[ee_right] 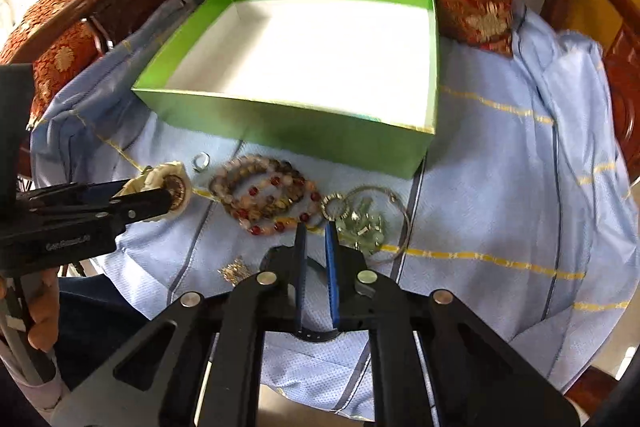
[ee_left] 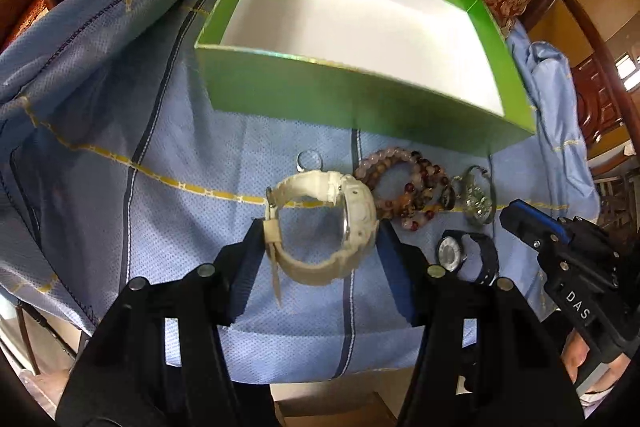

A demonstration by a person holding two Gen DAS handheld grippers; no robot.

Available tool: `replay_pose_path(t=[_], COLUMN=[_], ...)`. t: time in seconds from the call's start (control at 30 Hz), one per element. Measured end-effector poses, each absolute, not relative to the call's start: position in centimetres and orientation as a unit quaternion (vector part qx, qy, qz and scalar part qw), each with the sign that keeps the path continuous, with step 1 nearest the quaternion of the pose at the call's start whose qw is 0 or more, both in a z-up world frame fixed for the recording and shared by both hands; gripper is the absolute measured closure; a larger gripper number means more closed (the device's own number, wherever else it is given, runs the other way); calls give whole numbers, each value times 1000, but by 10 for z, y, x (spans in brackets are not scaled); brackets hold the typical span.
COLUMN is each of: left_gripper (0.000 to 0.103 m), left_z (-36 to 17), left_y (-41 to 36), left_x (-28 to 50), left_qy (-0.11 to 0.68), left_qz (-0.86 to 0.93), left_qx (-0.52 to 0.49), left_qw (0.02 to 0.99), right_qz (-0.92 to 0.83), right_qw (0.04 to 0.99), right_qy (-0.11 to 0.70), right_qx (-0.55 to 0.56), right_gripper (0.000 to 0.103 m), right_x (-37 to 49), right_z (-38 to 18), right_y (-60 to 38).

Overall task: Organize jewelry
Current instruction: 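Grasp the black-strap watch with the right tool while the left tool grasps the white watch, then carry both watches into the green box and open both tools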

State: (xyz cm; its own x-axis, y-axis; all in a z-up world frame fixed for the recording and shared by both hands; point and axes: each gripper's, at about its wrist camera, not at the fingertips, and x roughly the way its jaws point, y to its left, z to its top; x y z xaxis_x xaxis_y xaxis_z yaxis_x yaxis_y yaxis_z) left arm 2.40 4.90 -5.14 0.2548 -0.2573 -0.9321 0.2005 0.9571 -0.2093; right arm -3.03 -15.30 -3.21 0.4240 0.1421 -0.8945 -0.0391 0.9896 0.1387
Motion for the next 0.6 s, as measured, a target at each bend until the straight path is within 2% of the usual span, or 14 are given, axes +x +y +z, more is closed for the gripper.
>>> replay_pose_path(t=[0.1, 0.13, 0.2, 0.33, 0.37, 0.43, 0.6], left_gripper=[46, 46, 46, 45, 45, 45, 47], left_z=[-55, -56, -58, -62, -63, -63, -55], left_y=[44, 42, 43, 43, 42, 40, 41], left_x=[25, 25, 25, 26, 26, 25, 23], left_qy=[598, 599, 601, 607, 608, 606, 591], left_qz=[-141, -141, -139, -135, -134, -132, -141], left_qx=[-14, -12, -9, -6, -3, 5, -3], left_qw=[789, 788, 787, 784, 783, 784, 794], right_qz=[69, 66, 49, 35, 34, 25, 48], right_qw=[828, 826, 826, 812, 813, 817, 832], right_qy=[555, 559, 562, 581, 581, 573, 552], right_qx=[45, 29, -6, -28, -36, -63, -34], right_gripper=[86, 79, 73, 73, 75, 94, 97], right_x=[-27, -27, -30, -28, -28, -29, -36], right_z=[-47, -48, -54, -70, -71, -72, -62], right_y=[-149, -144, -140, -138, -135, -130, -126])
